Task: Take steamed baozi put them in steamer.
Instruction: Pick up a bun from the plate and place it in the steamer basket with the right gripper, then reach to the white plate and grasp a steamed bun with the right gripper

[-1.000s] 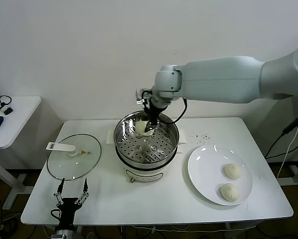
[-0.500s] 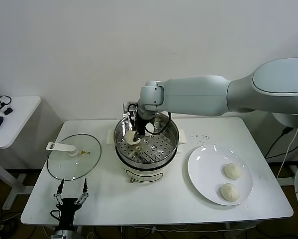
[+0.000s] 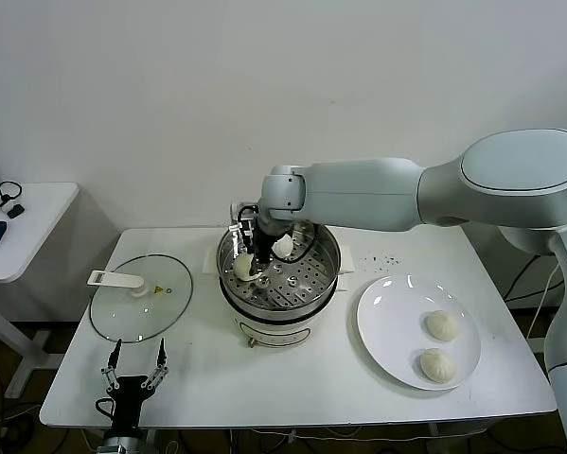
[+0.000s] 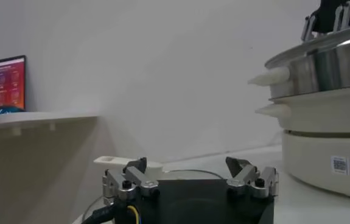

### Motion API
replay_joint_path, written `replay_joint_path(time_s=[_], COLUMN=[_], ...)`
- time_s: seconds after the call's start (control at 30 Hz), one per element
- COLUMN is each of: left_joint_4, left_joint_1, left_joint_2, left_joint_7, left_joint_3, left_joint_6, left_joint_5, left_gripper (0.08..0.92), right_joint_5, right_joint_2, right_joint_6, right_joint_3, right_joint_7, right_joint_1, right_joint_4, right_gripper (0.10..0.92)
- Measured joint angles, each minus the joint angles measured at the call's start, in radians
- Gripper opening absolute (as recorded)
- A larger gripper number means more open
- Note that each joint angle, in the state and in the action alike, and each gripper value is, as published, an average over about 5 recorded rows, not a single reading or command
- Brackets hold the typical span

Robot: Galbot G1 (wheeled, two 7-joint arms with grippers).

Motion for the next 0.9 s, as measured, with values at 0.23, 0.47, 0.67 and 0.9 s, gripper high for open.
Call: replay_joint_path(time_s=[0.23, 0.47, 0.67, 0.9], left_joint_4=[-0.004, -0.01, -0.016, -0.02], left_joint_1=[0.002, 0.009, 0.013, 0.017], left_joint_2=[0.0, 0.0, 0.0, -0.002], left_joint_7=[0.0, 0.0, 0.0, 0.0], left_joint_3=[-0.004, -0.005, -0.004, -0.002], left_joint_6=[0.0, 0.002, 0.004, 0.005], left_joint_5=[-0.001, 0.001, 0.004, 0.006], left_gripper=[0.823, 0.823, 0.823, 0.823], right_joint_5=[0.017, 0.033, 0.028, 0.004], right_joint_2=[-0.013, -0.052, -0.121, -0.228], right_joint_6=[0.013, 0.039, 0.082, 0.154], right_joint_3=[-0.012, -0.046, -0.096, -0.167], right_joint_7=[-0.016, -0.051, -0.116, -0.216], right_joint_1=[0.024, 0.089, 0.178, 0.294], right_joint_4=[0.013, 0.05, 0.103, 0.167], right_gripper=[0.792, 0.822, 0.823, 0.823])
